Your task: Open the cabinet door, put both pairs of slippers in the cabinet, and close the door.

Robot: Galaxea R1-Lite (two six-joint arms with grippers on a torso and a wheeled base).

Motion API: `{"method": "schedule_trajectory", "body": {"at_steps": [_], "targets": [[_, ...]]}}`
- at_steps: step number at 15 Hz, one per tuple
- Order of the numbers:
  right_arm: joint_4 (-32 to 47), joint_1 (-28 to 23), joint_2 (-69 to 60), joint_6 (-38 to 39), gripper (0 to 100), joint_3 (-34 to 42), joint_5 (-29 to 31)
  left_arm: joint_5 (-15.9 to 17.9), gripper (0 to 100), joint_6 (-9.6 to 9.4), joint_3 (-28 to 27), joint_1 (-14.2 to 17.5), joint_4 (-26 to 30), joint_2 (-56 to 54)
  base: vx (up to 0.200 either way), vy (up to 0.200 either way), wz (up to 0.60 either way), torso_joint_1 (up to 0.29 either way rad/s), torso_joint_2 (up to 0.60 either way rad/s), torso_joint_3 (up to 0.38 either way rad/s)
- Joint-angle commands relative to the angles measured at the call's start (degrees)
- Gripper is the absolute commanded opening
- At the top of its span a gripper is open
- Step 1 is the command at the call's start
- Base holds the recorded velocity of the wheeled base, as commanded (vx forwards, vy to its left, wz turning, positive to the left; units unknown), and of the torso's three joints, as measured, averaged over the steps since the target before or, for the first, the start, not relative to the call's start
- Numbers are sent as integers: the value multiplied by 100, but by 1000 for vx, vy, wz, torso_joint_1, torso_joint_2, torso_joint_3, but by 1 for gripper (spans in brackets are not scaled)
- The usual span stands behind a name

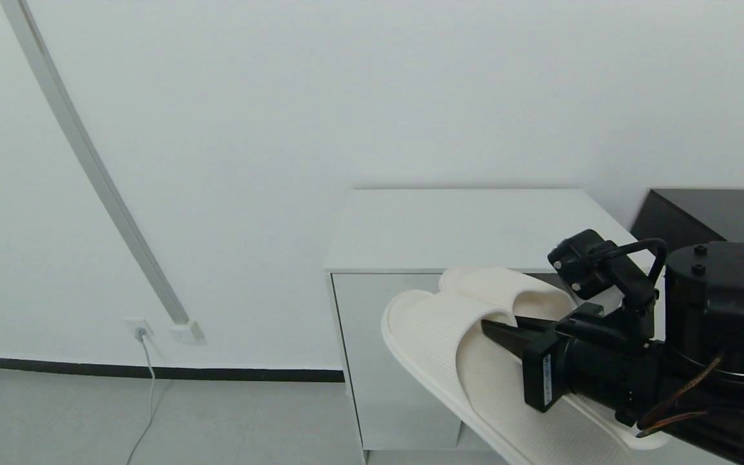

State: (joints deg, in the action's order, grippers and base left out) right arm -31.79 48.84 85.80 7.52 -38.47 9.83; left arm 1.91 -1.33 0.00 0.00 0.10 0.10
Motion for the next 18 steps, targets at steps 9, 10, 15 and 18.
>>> {"method": "schedule_trajectory", "body": {"at_steps": [9, 10, 15, 18], "targets": [[-275, 3, 95, -181, 0, 209, -16, 2, 0, 19, 0, 0, -1, 8, -44, 0, 0, -1, 0, 1], [-284, 3, 104, -181, 0, 217, -16, 2, 0, 19, 0, 0, 8, 8, 0, 0, 0, 0, 0, 0], [-328, -6, 174, -207, 0, 279, -16, 2, 0, 19, 0, 0, -1, 8, 0, 0, 0, 0, 0, 0], [-328, -6, 192, -216, 0, 288, -16, 2, 0, 19, 0, 0, -1, 8, 0, 0, 0, 0, 0, 0]]}}
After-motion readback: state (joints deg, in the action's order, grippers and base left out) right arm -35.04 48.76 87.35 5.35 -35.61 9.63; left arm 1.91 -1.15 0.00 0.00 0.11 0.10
